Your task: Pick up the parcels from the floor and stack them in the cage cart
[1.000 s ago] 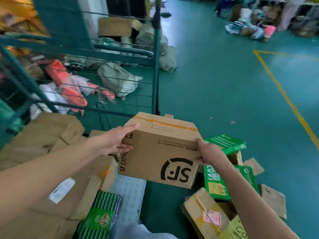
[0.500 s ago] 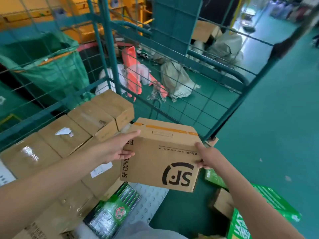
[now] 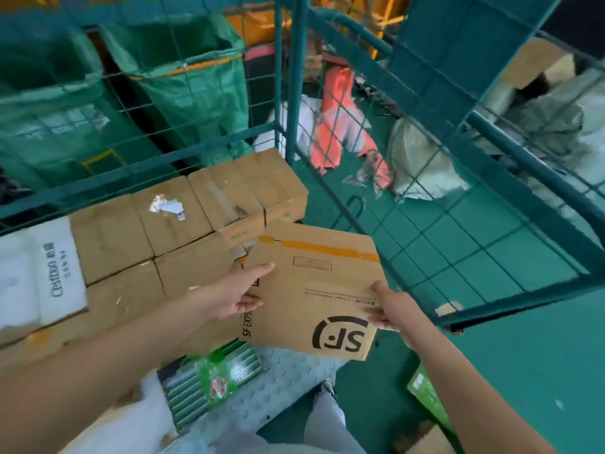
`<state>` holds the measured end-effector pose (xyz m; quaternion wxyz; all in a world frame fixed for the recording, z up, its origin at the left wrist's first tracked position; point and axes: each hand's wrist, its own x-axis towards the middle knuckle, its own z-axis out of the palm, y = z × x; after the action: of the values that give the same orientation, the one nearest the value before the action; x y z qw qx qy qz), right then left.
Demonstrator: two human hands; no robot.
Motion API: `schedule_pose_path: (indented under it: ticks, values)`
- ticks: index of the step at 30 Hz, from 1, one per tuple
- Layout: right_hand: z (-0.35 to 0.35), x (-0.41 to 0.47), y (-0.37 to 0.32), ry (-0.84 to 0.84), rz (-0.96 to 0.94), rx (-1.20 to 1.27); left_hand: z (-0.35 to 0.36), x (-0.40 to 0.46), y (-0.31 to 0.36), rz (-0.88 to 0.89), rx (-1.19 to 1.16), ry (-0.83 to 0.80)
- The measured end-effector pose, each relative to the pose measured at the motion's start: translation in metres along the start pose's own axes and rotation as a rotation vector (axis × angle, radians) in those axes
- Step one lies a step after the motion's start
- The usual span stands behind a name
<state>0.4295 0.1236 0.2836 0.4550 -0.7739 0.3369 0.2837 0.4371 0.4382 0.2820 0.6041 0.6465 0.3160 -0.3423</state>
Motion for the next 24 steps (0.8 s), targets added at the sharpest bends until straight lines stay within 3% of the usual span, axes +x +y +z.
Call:
schedule_pose_path:
  ticks: [7,14,24]
  values:
    - [-0.021,0.087,-0.045,-0.091,-0.132,-0.14,0.034,0.043,0.012,-0.118,-0.141,0.097]
    - [0.002,0.159,-0.075,-0.157,-0.177,-0.229,0.041,0.095,-0.005,-0.205,-0.266,0.214]
    - [0.051,0.252,-0.073,-0.193,-0.272,-0.384,0.032,0.186,-0.037,-0.307,-0.063,0.32]
